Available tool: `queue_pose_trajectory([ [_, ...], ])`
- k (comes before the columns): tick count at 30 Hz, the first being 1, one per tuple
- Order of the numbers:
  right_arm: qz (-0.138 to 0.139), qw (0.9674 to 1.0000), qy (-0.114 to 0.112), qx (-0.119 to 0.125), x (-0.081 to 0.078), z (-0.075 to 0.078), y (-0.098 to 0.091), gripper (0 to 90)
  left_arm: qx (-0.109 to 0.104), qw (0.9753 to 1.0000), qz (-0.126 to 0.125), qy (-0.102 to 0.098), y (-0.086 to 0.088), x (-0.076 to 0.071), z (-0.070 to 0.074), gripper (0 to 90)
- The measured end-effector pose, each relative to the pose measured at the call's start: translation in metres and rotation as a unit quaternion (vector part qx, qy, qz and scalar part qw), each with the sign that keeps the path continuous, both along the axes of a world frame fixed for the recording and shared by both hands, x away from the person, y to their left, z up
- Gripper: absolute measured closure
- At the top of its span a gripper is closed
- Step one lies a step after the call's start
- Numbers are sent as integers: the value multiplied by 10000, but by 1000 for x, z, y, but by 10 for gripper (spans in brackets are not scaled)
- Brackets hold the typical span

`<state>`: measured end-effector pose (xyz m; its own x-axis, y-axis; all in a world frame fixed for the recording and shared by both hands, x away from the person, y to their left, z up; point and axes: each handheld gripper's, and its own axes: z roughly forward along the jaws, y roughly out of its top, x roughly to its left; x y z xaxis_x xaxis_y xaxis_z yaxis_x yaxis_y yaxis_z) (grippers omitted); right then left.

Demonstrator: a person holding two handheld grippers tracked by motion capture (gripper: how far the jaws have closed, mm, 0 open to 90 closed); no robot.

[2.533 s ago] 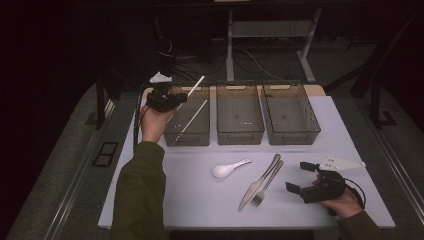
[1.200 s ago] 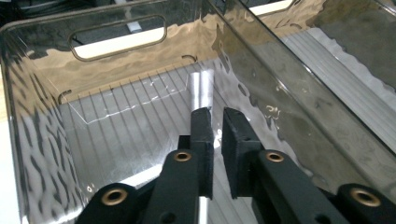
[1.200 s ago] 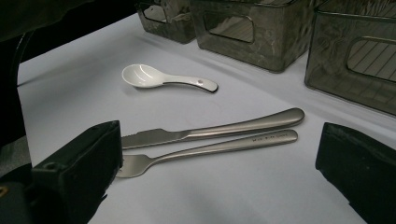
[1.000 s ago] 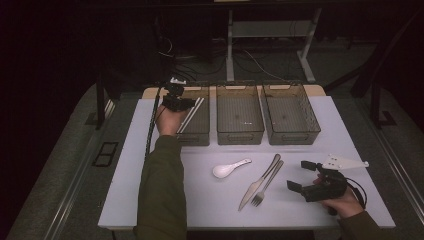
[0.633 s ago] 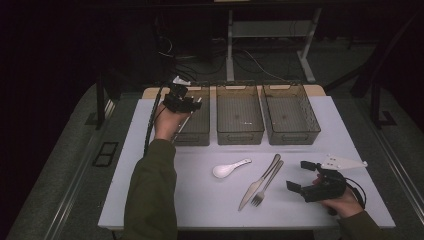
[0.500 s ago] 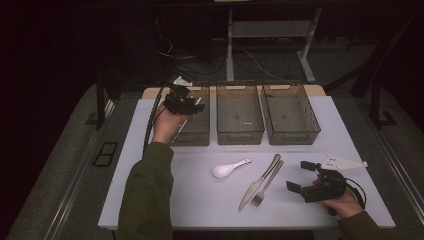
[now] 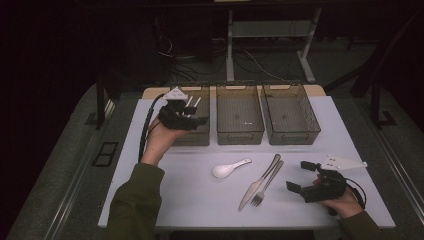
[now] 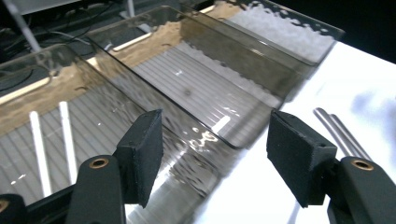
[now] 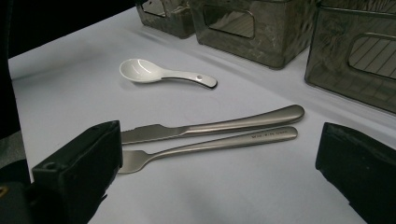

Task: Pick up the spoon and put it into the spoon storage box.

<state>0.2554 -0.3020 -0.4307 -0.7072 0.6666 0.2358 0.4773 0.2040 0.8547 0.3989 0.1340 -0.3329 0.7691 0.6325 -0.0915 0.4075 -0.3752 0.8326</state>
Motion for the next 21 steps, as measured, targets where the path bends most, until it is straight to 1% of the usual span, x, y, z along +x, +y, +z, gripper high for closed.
queue_pose_trajectory([
  [2,-6,10000,4,2,0,0,0,9,6,10000,-43,-43,1,-8,-3,316],
  [3,-7,10000,0,-7,0,0,0,9,-46,10000,-33,-68,0,-13,-5,304],
  [6,-3,10000,-14,-12,0,0,0,9,-9,9999,-109,-134,0,-26,-9,274],
  [7,-8,10000,-18,-19,0,0,0,9,-28,9998,-121,-174,1,-30,-11,263],
  [9,-17,10000,-12,-14,0,0,0,9,-134,9996,-151,-203,1,-39,-14,253],
  [10,-31,10000,25,-3,0,0,0,9,-139,9996,-169,-200,2,-43,-17,247],
  [11,-20,10000,-21,-38,1,-1,0,9,-98,9995,-195,-219,2,-46,-19,239],
  [13,-15,10000,-2,-48,0,-1,0,9,-66,9995,-208,-247,3,-53,-24,225],
  [17,-24,10000,0,-50,0,-1,0,9,-127,9993,-216,-265,7,-66,-35,204],
  [21,-32,10000,4,-47,1,-1,0,9,-93,9994,-218,-234,10,-72,-46,173],
])
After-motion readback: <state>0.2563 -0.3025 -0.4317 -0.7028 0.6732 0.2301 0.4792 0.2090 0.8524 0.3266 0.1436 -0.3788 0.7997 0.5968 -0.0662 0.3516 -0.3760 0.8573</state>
